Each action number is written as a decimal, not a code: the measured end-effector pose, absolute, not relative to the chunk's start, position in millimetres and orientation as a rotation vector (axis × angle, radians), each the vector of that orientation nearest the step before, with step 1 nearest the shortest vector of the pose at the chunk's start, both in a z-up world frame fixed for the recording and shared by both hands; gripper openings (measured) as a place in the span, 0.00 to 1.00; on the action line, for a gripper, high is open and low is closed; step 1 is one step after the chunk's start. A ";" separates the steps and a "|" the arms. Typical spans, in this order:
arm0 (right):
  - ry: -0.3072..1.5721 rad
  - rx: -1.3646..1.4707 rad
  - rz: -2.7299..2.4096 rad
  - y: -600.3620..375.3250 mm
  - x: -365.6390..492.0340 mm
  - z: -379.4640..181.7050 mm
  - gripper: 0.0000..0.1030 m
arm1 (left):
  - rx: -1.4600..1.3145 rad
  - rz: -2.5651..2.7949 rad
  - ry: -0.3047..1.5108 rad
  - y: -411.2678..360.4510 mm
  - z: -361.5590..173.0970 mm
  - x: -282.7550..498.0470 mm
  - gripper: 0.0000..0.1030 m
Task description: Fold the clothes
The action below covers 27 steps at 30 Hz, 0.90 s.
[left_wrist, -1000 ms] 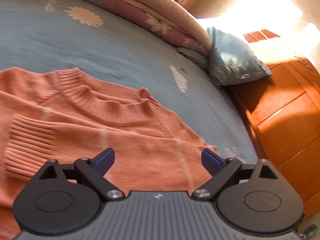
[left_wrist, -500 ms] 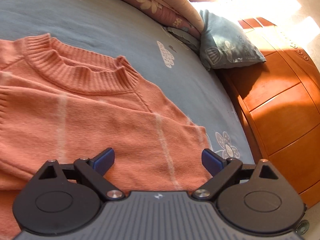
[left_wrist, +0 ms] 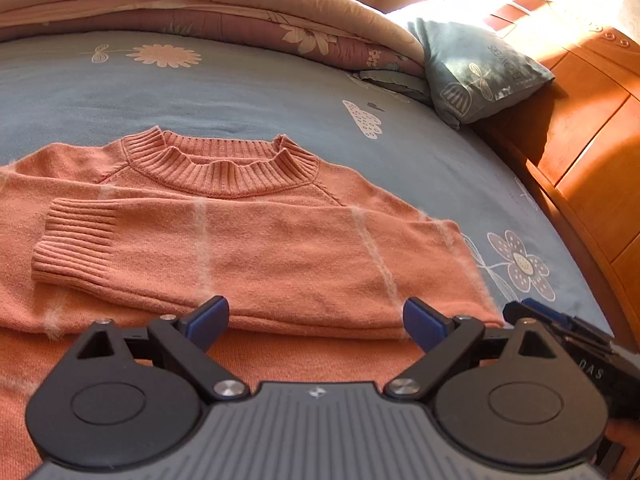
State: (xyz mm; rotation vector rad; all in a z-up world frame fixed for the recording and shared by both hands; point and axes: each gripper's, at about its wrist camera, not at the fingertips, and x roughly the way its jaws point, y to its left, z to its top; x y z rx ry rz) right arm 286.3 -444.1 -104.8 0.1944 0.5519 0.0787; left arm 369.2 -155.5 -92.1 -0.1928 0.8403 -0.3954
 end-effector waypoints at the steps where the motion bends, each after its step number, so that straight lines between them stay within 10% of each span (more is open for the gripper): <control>1: 0.555 0.180 0.043 -447.0 284.7 -102.8 0.57 | -0.172 -0.405 0.849 -156.3 -93.1 361.9 0.91; 27: 0.473 0.173 -0.052 -455.0 227.7 -43.9 0.87 | 0.002 -0.308 0.935 -113.4 -107.0 173.1 0.96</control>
